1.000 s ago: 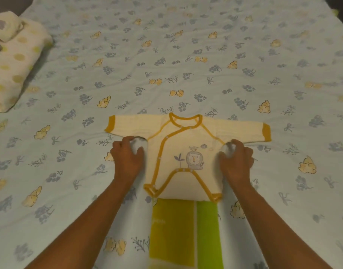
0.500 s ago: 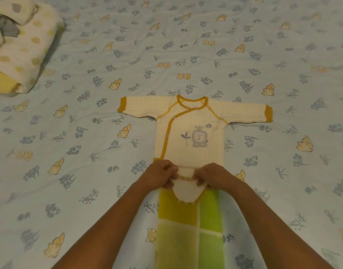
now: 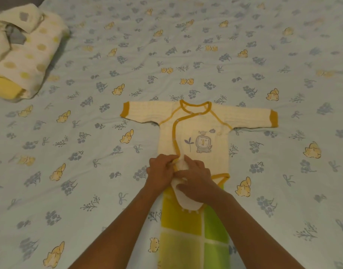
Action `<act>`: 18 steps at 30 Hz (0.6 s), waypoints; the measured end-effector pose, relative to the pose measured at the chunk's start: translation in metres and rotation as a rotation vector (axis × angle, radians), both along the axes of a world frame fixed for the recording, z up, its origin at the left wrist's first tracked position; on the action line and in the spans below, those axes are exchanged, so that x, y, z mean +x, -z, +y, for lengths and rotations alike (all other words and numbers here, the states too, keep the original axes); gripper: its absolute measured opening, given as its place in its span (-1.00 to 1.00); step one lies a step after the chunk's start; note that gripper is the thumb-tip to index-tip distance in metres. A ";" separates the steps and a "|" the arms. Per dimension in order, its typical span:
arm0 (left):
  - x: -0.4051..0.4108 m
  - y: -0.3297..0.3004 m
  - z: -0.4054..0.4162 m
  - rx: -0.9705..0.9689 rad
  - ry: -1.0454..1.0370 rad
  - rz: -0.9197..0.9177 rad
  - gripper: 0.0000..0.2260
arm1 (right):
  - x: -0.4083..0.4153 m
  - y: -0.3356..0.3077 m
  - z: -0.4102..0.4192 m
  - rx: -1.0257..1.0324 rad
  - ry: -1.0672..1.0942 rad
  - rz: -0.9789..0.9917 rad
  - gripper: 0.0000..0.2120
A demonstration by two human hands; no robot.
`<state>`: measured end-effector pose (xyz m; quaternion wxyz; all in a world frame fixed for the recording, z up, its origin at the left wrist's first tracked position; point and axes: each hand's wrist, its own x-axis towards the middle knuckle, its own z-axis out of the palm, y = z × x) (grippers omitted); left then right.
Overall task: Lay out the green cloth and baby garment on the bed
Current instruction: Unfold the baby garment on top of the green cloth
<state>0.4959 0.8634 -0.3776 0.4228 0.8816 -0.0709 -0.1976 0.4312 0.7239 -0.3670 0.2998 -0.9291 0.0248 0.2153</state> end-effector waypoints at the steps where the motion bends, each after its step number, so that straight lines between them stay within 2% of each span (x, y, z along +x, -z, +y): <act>1: 0.000 -0.002 -0.002 -0.119 0.018 0.019 -0.66 | 0.000 0.002 0.002 -0.047 -0.016 0.005 -0.54; 2: 0.001 -0.002 -0.003 -0.185 0.043 -0.006 -0.60 | 0.000 0.003 0.001 -0.067 0.006 -0.003 -0.48; 4: 0.003 0.003 -0.006 -0.148 0.129 -0.097 -0.49 | 0.001 0.002 -0.005 -0.002 0.152 -0.031 -0.46; 7: -0.001 0.013 -0.012 0.199 0.292 -0.212 -0.34 | 0.004 -0.005 -0.026 0.148 0.397 -0.106 -0.49; 9: -0.005 0.020 -0.022 0.397 0.358 -0.357 -0.38 | 0.003 -0.013 -0.044 0.158 0.495 -0.162 -0.49; 10: -0.003 0.022 -0.027 0.423 0.341 -0.421 -0.51 | 0.000 -0.016 -0.053 0.152 0.519 -0.181 -0.49; 12: 0.002 0.018 -0.035 0.355 0.248 -0.438 -0.81 | -0.007 -0.022 -0.070 0.143 0.559 -0.206 -0.49; 13: 0.005 0.014 -0.037 0.258 0.167 -0.372 -0.86 | -0.011 -0.024 -0.078 0.138 0.579 -0.217 -0.49; 16: 0.016 -0.001 -0.036 -0.038 -0.215 -0.195 -0.82 | -0.019 -0.029 -0.102 0.095 0.687 -0.228 -0.46; 18: 0.023 -0.009 -0.029 -0.066 -0.421 -0.147 -0.82 | -0.022 -0.032 -0.114 0.053 0.745 -0.219 -0.43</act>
